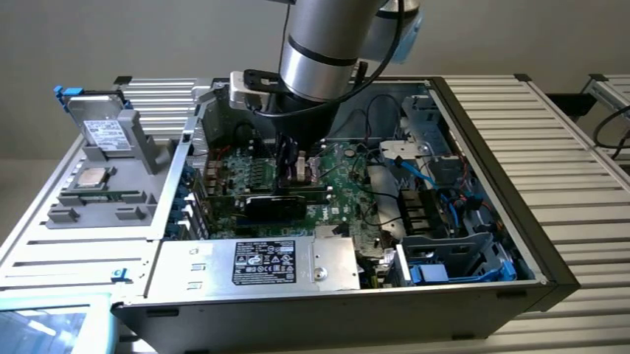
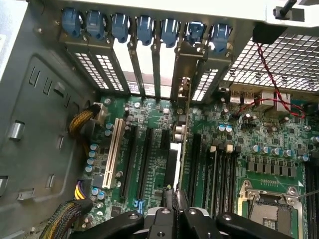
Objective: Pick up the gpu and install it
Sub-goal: 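Insert the gpu into the slot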
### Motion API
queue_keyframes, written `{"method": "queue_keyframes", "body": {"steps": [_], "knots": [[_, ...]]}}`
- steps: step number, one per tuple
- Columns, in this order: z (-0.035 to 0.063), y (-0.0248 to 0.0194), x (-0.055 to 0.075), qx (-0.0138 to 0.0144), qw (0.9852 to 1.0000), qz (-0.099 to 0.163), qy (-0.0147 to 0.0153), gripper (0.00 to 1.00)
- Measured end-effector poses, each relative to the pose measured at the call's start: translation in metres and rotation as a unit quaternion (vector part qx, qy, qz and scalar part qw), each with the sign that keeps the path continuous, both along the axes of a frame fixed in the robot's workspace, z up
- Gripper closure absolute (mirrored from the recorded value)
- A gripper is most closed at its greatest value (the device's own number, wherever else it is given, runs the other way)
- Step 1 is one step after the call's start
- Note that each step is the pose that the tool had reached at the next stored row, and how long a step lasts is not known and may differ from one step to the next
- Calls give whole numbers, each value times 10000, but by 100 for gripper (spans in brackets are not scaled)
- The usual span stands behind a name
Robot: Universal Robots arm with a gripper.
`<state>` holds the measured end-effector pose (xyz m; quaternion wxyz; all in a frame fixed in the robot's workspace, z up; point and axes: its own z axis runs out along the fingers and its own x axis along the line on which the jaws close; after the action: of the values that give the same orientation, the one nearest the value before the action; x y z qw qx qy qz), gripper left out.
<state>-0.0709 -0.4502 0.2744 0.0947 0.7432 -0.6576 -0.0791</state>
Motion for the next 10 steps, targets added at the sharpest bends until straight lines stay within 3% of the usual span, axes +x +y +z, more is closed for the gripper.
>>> {"method": "queue_keyframes", "body": {"steps": [7, 10], "knots": [[77, 20, 0, 0, 9999, 118, -118, 88], [84, 23, 0, -8, 9996, 195, -214, 88]]}}
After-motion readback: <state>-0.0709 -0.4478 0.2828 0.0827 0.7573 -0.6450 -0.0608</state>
